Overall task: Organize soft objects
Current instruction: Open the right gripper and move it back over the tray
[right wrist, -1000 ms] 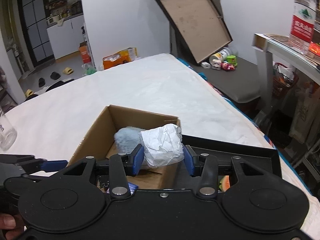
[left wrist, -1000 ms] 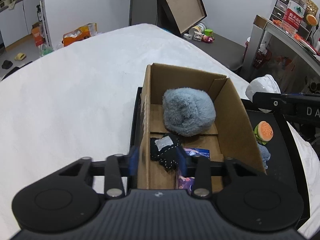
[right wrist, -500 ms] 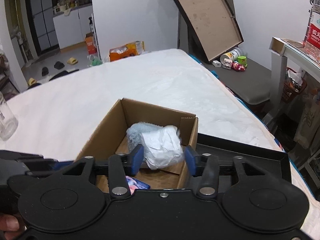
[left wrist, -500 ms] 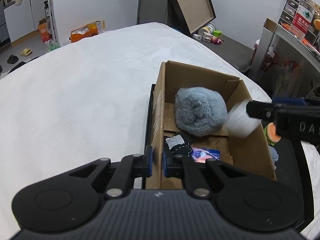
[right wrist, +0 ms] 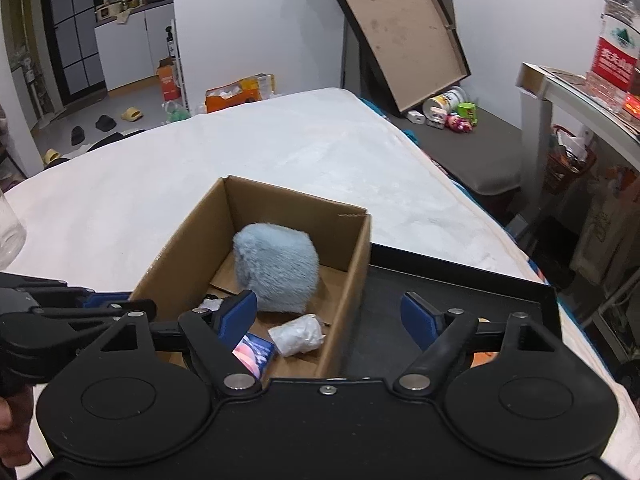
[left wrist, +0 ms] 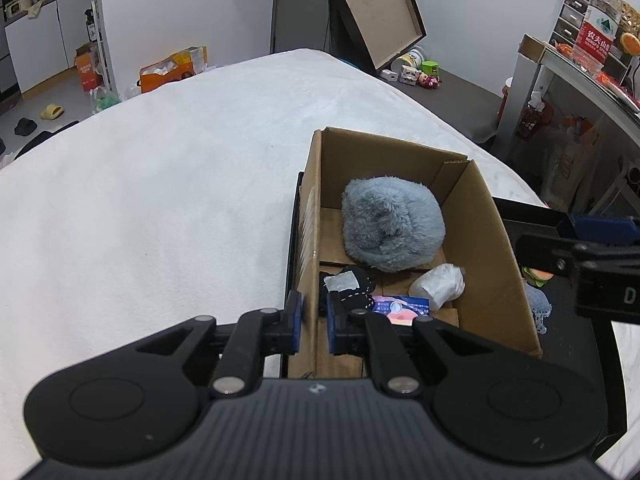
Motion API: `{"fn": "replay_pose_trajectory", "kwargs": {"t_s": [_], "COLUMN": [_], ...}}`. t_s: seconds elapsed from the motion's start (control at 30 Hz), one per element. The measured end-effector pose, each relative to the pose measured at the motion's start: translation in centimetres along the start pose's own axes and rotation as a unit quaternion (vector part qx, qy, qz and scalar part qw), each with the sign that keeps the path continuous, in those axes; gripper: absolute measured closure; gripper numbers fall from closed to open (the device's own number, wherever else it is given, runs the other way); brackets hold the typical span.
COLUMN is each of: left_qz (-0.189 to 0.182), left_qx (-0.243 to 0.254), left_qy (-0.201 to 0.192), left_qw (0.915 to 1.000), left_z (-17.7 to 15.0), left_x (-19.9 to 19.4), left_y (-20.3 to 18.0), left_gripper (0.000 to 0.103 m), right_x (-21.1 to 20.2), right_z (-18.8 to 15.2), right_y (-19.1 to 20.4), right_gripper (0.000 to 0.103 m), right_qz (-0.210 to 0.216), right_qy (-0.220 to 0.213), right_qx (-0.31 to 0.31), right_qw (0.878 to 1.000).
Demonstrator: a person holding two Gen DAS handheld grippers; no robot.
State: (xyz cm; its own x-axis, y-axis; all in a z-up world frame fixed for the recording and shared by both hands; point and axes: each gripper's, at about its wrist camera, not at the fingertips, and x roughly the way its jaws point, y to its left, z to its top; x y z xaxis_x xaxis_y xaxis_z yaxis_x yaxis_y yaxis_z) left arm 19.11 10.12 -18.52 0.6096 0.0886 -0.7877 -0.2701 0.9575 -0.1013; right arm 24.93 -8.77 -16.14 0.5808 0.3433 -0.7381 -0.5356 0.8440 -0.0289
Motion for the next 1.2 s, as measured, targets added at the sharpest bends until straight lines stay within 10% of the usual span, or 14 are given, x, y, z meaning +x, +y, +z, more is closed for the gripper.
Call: {"fn": "replay_pose_trajectory", "kwargs": {"t_s": [0.3,0.57,1.2], "left_qz": [-0.001,0.003,0.030], "left_qx": [0.009,0.029,0.062], "left_qy": [0.004,-0.001,0.008], "left_qw": [1.0000,0.9996,0.9976], "left_z": [0.0,0.2,0.2], "left_x": [-0.5,-0.4,0.7], "left_y": [-0.5,-1.9,-4.7], "left_gripper": [0.079,0.038,0.026], "right_x": [-1.1,-0.9,1.4], "right_z": [-1.2,-2.9,-6.2], "right_y": [-2.1,-4.1,-8.6], "right_gripper": [0.024,0.024,0.025], "right_qz": [0.003,-0.001,-0.003], "right_qy": [0.002,0.013,0.040], "right_qx": [0.030,0.051,0.113], "right_qw": [1.000,0.999,0.993]}}
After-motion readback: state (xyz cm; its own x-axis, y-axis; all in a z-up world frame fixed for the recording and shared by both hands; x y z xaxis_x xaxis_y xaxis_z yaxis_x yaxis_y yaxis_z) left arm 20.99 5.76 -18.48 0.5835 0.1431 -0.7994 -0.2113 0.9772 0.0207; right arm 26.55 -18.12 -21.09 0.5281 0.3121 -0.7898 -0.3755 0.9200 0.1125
